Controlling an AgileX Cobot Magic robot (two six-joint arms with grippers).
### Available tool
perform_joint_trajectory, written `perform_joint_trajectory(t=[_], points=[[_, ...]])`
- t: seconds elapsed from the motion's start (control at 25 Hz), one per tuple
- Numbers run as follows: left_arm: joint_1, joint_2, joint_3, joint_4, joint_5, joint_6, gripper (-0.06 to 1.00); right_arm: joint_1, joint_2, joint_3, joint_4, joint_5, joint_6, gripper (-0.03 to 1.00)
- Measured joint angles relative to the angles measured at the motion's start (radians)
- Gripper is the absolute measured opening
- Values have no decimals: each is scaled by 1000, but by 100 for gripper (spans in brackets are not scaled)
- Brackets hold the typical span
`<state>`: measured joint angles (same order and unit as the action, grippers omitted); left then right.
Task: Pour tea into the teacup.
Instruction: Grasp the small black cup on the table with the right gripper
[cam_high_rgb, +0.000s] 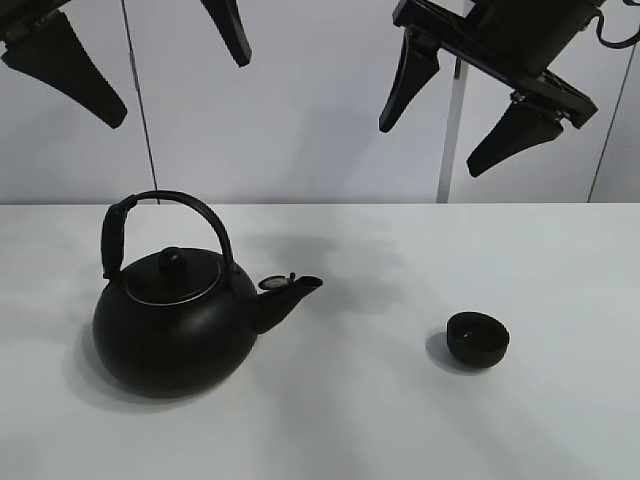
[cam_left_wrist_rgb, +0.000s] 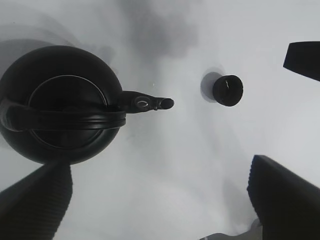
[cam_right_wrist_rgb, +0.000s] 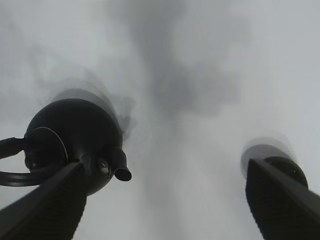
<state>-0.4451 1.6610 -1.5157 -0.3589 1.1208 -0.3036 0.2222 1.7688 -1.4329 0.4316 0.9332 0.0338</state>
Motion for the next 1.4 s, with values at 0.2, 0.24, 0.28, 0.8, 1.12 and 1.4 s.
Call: perform_joint_trajectory(t=[0.2, 0.24, 0.28, 0.8, 1.12, 1.4], points=[[0, 0, 0, 0, 0, 0, 69, 0, 0, 0, -6, -2, -8, 60], [0, 0, 0, 0, 0, 0, 69, 0, 0, 0, -13, 8, -14, 60], [0, 0, 0, 0, 0, 0, 69, 0, 0, 0, -24, 20, -27, 60], [0, 0, 0, 0, 0, 0, 69, 41, 0, 140, -320, 113, -74, 61], [0, 0, 0, 0, 0, 0, 69, 198, 0, 378, -549, -203, 92, 62], [0, 0, 0, 0, 0, 0, 69, 196, 80, 386, -577, -275, 135, 62]])
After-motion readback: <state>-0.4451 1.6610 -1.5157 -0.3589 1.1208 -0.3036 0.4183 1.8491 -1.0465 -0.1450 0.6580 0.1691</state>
